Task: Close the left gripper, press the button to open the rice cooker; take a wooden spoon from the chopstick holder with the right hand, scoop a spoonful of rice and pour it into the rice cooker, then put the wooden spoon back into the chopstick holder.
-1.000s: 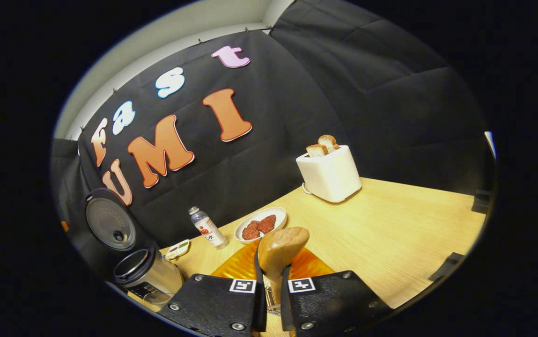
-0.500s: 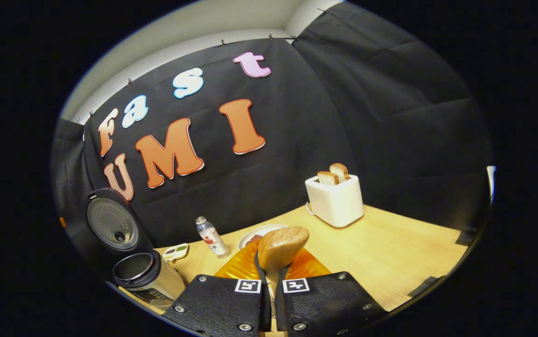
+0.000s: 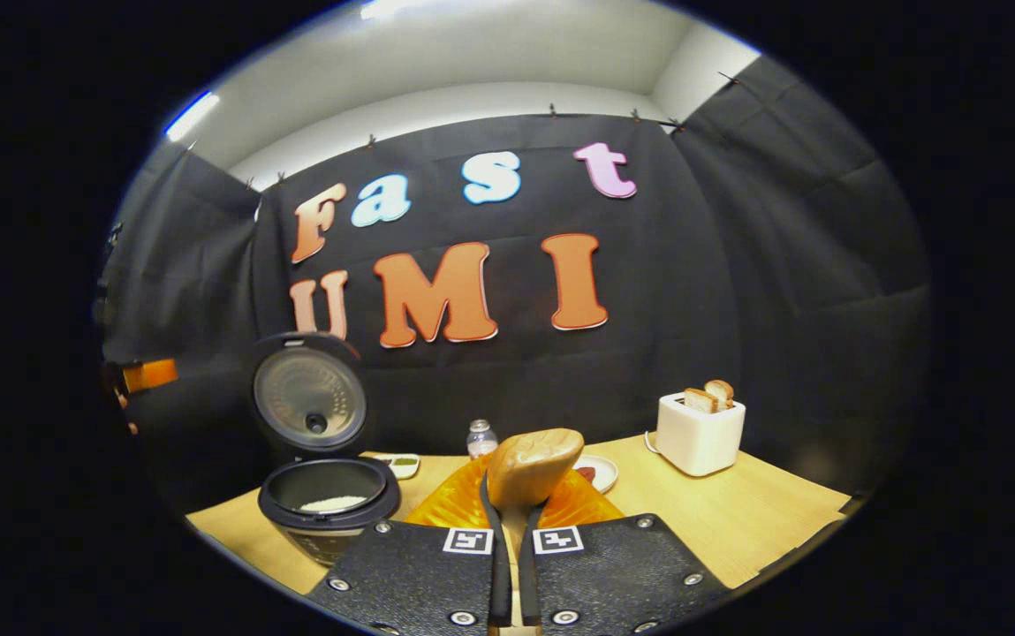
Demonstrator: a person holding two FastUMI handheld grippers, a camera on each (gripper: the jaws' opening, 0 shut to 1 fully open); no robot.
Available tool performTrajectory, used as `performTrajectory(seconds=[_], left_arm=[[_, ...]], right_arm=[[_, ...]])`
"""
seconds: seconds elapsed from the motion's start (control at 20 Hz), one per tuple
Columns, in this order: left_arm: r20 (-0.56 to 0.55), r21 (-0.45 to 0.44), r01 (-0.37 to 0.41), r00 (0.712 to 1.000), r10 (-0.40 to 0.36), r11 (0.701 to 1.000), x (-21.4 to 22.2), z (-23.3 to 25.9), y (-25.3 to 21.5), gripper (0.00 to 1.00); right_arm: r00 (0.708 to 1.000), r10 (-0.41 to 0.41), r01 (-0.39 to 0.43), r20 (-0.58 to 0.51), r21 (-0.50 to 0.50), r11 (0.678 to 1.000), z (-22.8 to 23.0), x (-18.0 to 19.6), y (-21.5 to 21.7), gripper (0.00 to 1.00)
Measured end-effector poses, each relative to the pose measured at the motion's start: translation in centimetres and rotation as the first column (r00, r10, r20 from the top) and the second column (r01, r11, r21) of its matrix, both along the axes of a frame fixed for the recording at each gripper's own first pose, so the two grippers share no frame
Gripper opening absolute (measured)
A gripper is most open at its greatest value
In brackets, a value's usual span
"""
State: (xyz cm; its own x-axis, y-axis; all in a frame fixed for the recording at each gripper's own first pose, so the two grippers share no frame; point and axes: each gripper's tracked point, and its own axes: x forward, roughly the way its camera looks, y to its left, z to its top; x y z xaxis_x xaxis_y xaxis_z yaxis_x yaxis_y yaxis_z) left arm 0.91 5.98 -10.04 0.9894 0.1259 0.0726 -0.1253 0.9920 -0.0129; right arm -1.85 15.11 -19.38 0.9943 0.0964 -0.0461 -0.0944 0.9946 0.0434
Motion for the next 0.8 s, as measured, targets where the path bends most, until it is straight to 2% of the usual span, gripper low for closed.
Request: performTrajectory(seconds=[0.15, 0.35, 0.55, 0.7, 0.8], left_arm=[[-0.009, 0.003, 0.020, 1.000, -0.020, 1.000, 0.2, -0.3, -0.1, 0.99], [-0.017, -0.002, 0.039, 0.999, -0.039, 0.999, 0.4, -0.7, 0.2, 0.99], [-0.023, -0.017, 0.043, 0.999, -0.043, 0.999, 1.0, -1.4, 0.6, 0.99], [-0.038, -0.029, 0.042, 0.998, -0.043, 0.999, 1.3, -2.2, 0.9, 0.99], [-0.044, -0.037, 0.037, 0.998, -0.039, 0.999, 1.4, -2.5, 1.1, 0.99]], right_arm=[[0.998, 0.033, -0.036, -0.050, -0.049, 0.998, -3.5, -0.6, 2.7, 0.03], [0.994, -0.052, 0.040, -0.100, -0.120, 0.992, -7.6, -0.3, 1.8, 0.03], [0.984, -0.076, 0.054, -0.161, -0.134, 0.990, -10.8, 0.2, 1.9, 0.03], [0.982, -0.061, 0.049, -0.179, -0.070, 0.996, -12.0, 0.0, 2.4, 0.03], [0.981, -0.033, 0.043, -0.190, 0.048, 0.998, -12.2, 0.2, 3.0, 0.03]])
